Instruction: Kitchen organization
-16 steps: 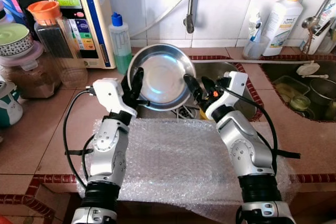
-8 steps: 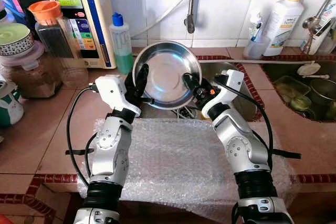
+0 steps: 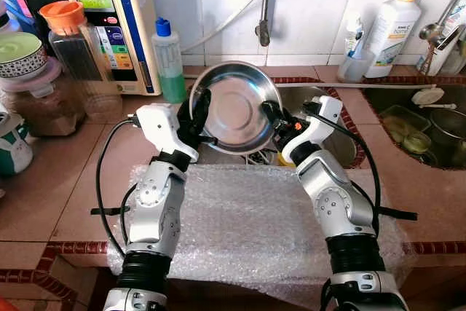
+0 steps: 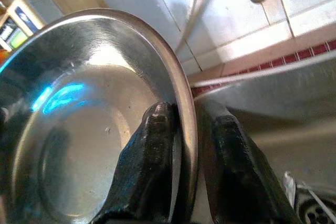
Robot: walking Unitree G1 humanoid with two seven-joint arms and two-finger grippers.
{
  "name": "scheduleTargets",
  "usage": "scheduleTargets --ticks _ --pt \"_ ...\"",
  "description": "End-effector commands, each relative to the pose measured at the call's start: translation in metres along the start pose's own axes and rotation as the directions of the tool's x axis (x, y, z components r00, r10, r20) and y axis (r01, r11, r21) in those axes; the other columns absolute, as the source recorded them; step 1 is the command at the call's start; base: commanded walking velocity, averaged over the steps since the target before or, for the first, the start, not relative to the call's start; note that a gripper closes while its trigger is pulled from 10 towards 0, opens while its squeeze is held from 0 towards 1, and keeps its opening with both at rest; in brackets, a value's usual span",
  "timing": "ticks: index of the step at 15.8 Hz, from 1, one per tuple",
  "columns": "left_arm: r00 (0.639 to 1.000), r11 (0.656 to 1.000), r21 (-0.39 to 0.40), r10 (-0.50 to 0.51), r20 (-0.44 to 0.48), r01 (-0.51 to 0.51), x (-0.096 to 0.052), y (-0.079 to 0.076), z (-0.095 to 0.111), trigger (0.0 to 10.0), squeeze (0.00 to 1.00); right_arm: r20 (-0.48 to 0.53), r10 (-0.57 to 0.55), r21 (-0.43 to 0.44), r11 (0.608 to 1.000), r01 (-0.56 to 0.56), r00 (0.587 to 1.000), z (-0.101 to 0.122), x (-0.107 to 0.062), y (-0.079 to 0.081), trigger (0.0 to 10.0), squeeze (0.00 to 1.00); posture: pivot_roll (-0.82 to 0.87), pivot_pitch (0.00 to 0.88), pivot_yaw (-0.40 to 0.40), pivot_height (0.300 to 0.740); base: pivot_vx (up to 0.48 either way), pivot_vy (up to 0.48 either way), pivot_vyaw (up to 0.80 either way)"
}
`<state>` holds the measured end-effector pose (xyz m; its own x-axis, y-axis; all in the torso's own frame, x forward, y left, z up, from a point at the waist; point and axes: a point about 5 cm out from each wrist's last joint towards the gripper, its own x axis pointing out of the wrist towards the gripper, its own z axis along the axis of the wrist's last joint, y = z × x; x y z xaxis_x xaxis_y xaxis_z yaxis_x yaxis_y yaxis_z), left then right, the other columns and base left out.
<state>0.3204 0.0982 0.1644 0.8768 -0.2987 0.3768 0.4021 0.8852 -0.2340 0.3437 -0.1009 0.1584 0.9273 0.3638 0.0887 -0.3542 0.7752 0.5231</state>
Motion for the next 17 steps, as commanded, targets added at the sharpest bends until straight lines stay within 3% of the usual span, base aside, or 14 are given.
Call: scheduleTargets --ticks 1,8,9,10,11,12,15,17 --pt "0.995 0.996 0.007 -0.086 0.059 0.086 0.008 -0.013 0.013 0.0 0.00 0.013 -0.105 0.017 0.994 0.104 0.994 0.007 -0.001 -0.016 0.0 0.00 -0.06 0.000 0.033 0.740 0.000 0.000 0.00" --pt "0.993 0.993 -0.005 -0.120 0.016 0.120 0.004 -0.017 0.005 0.0 0.00 -0.072 -0.167 0.002 0.986 0.168 0.983 -0.008 -0.005 -0.027 0.0 0.00 -0.06 0.000 0.036 0.740 0.000 0.000 0.00" --pt "0.993 0.993 -0.014 -0.120 0.007 0.120 0.003 -0.017 0.004 9.6 0.00 -0.075 -0.173 0.003 0.985 0.173 0.982 -0.008 -0.005 -0.027 0.0 0.00 -0.06 0.000 0.037 0.740 0.000 0.000 0.00" --pt "0.993 0.993 -0.020 -0.114 0.001 0.114 0.003 -0.017 0.002 10.0 0.00 -0.075 -0.179 0.005 0.984 0.180 0.981 -0.008 -0.005 -0.028 0.0 0.00 -0.06 0.000 0.037 0.740 0.000 0.000 0.00" --pt "0.993 0.993 -0.025 -0.115 -0.018 0.115 0.001 -0.018 -0.001 10.0 0.87 -0.073 -0.195 0.016 0.980 0.197 0.978 -0.008 -0.005 -0.030 0.0 0.00 -0.06 0.000 0.037 0.740 0.000 0.000 0.00" --pt "0.992 0.993 -0.035 -0.115 -0.052 0.113 -0.001 -0.018 -0.007 10.0 1.00 -0.061 -0.233 0.025 0.972 0.235 0.971 -0.006 -0.005 -0.035 0.0 0.00 -0.06 0.000 0.037 0.740 0.000 0.000 0.00" --pt "0.981 0.990 -0.054 -0.139 -0.136 0.132 -0.006 -0.021 -0.018 10.0 1.00 -0.041 -0.319 0.043 0.946 0.320 0.947 -0.003 -0.007 -0.045 0.0 0.00 -0.06 0.000 0.039 0.740 0.000 0.000 0.00" --pt "0.978 0.988 -0.056 -0.151 -0.147 0.144 -0.009 -0.025 -0.022 10.0 1.00 0.020 -0.372 0.057 0.927 0.370 0.928 0.011 -0.005 -0.046 0.0 0.00 -0.07 0.000 0.047 0.740 0.000 0.000 0.00"
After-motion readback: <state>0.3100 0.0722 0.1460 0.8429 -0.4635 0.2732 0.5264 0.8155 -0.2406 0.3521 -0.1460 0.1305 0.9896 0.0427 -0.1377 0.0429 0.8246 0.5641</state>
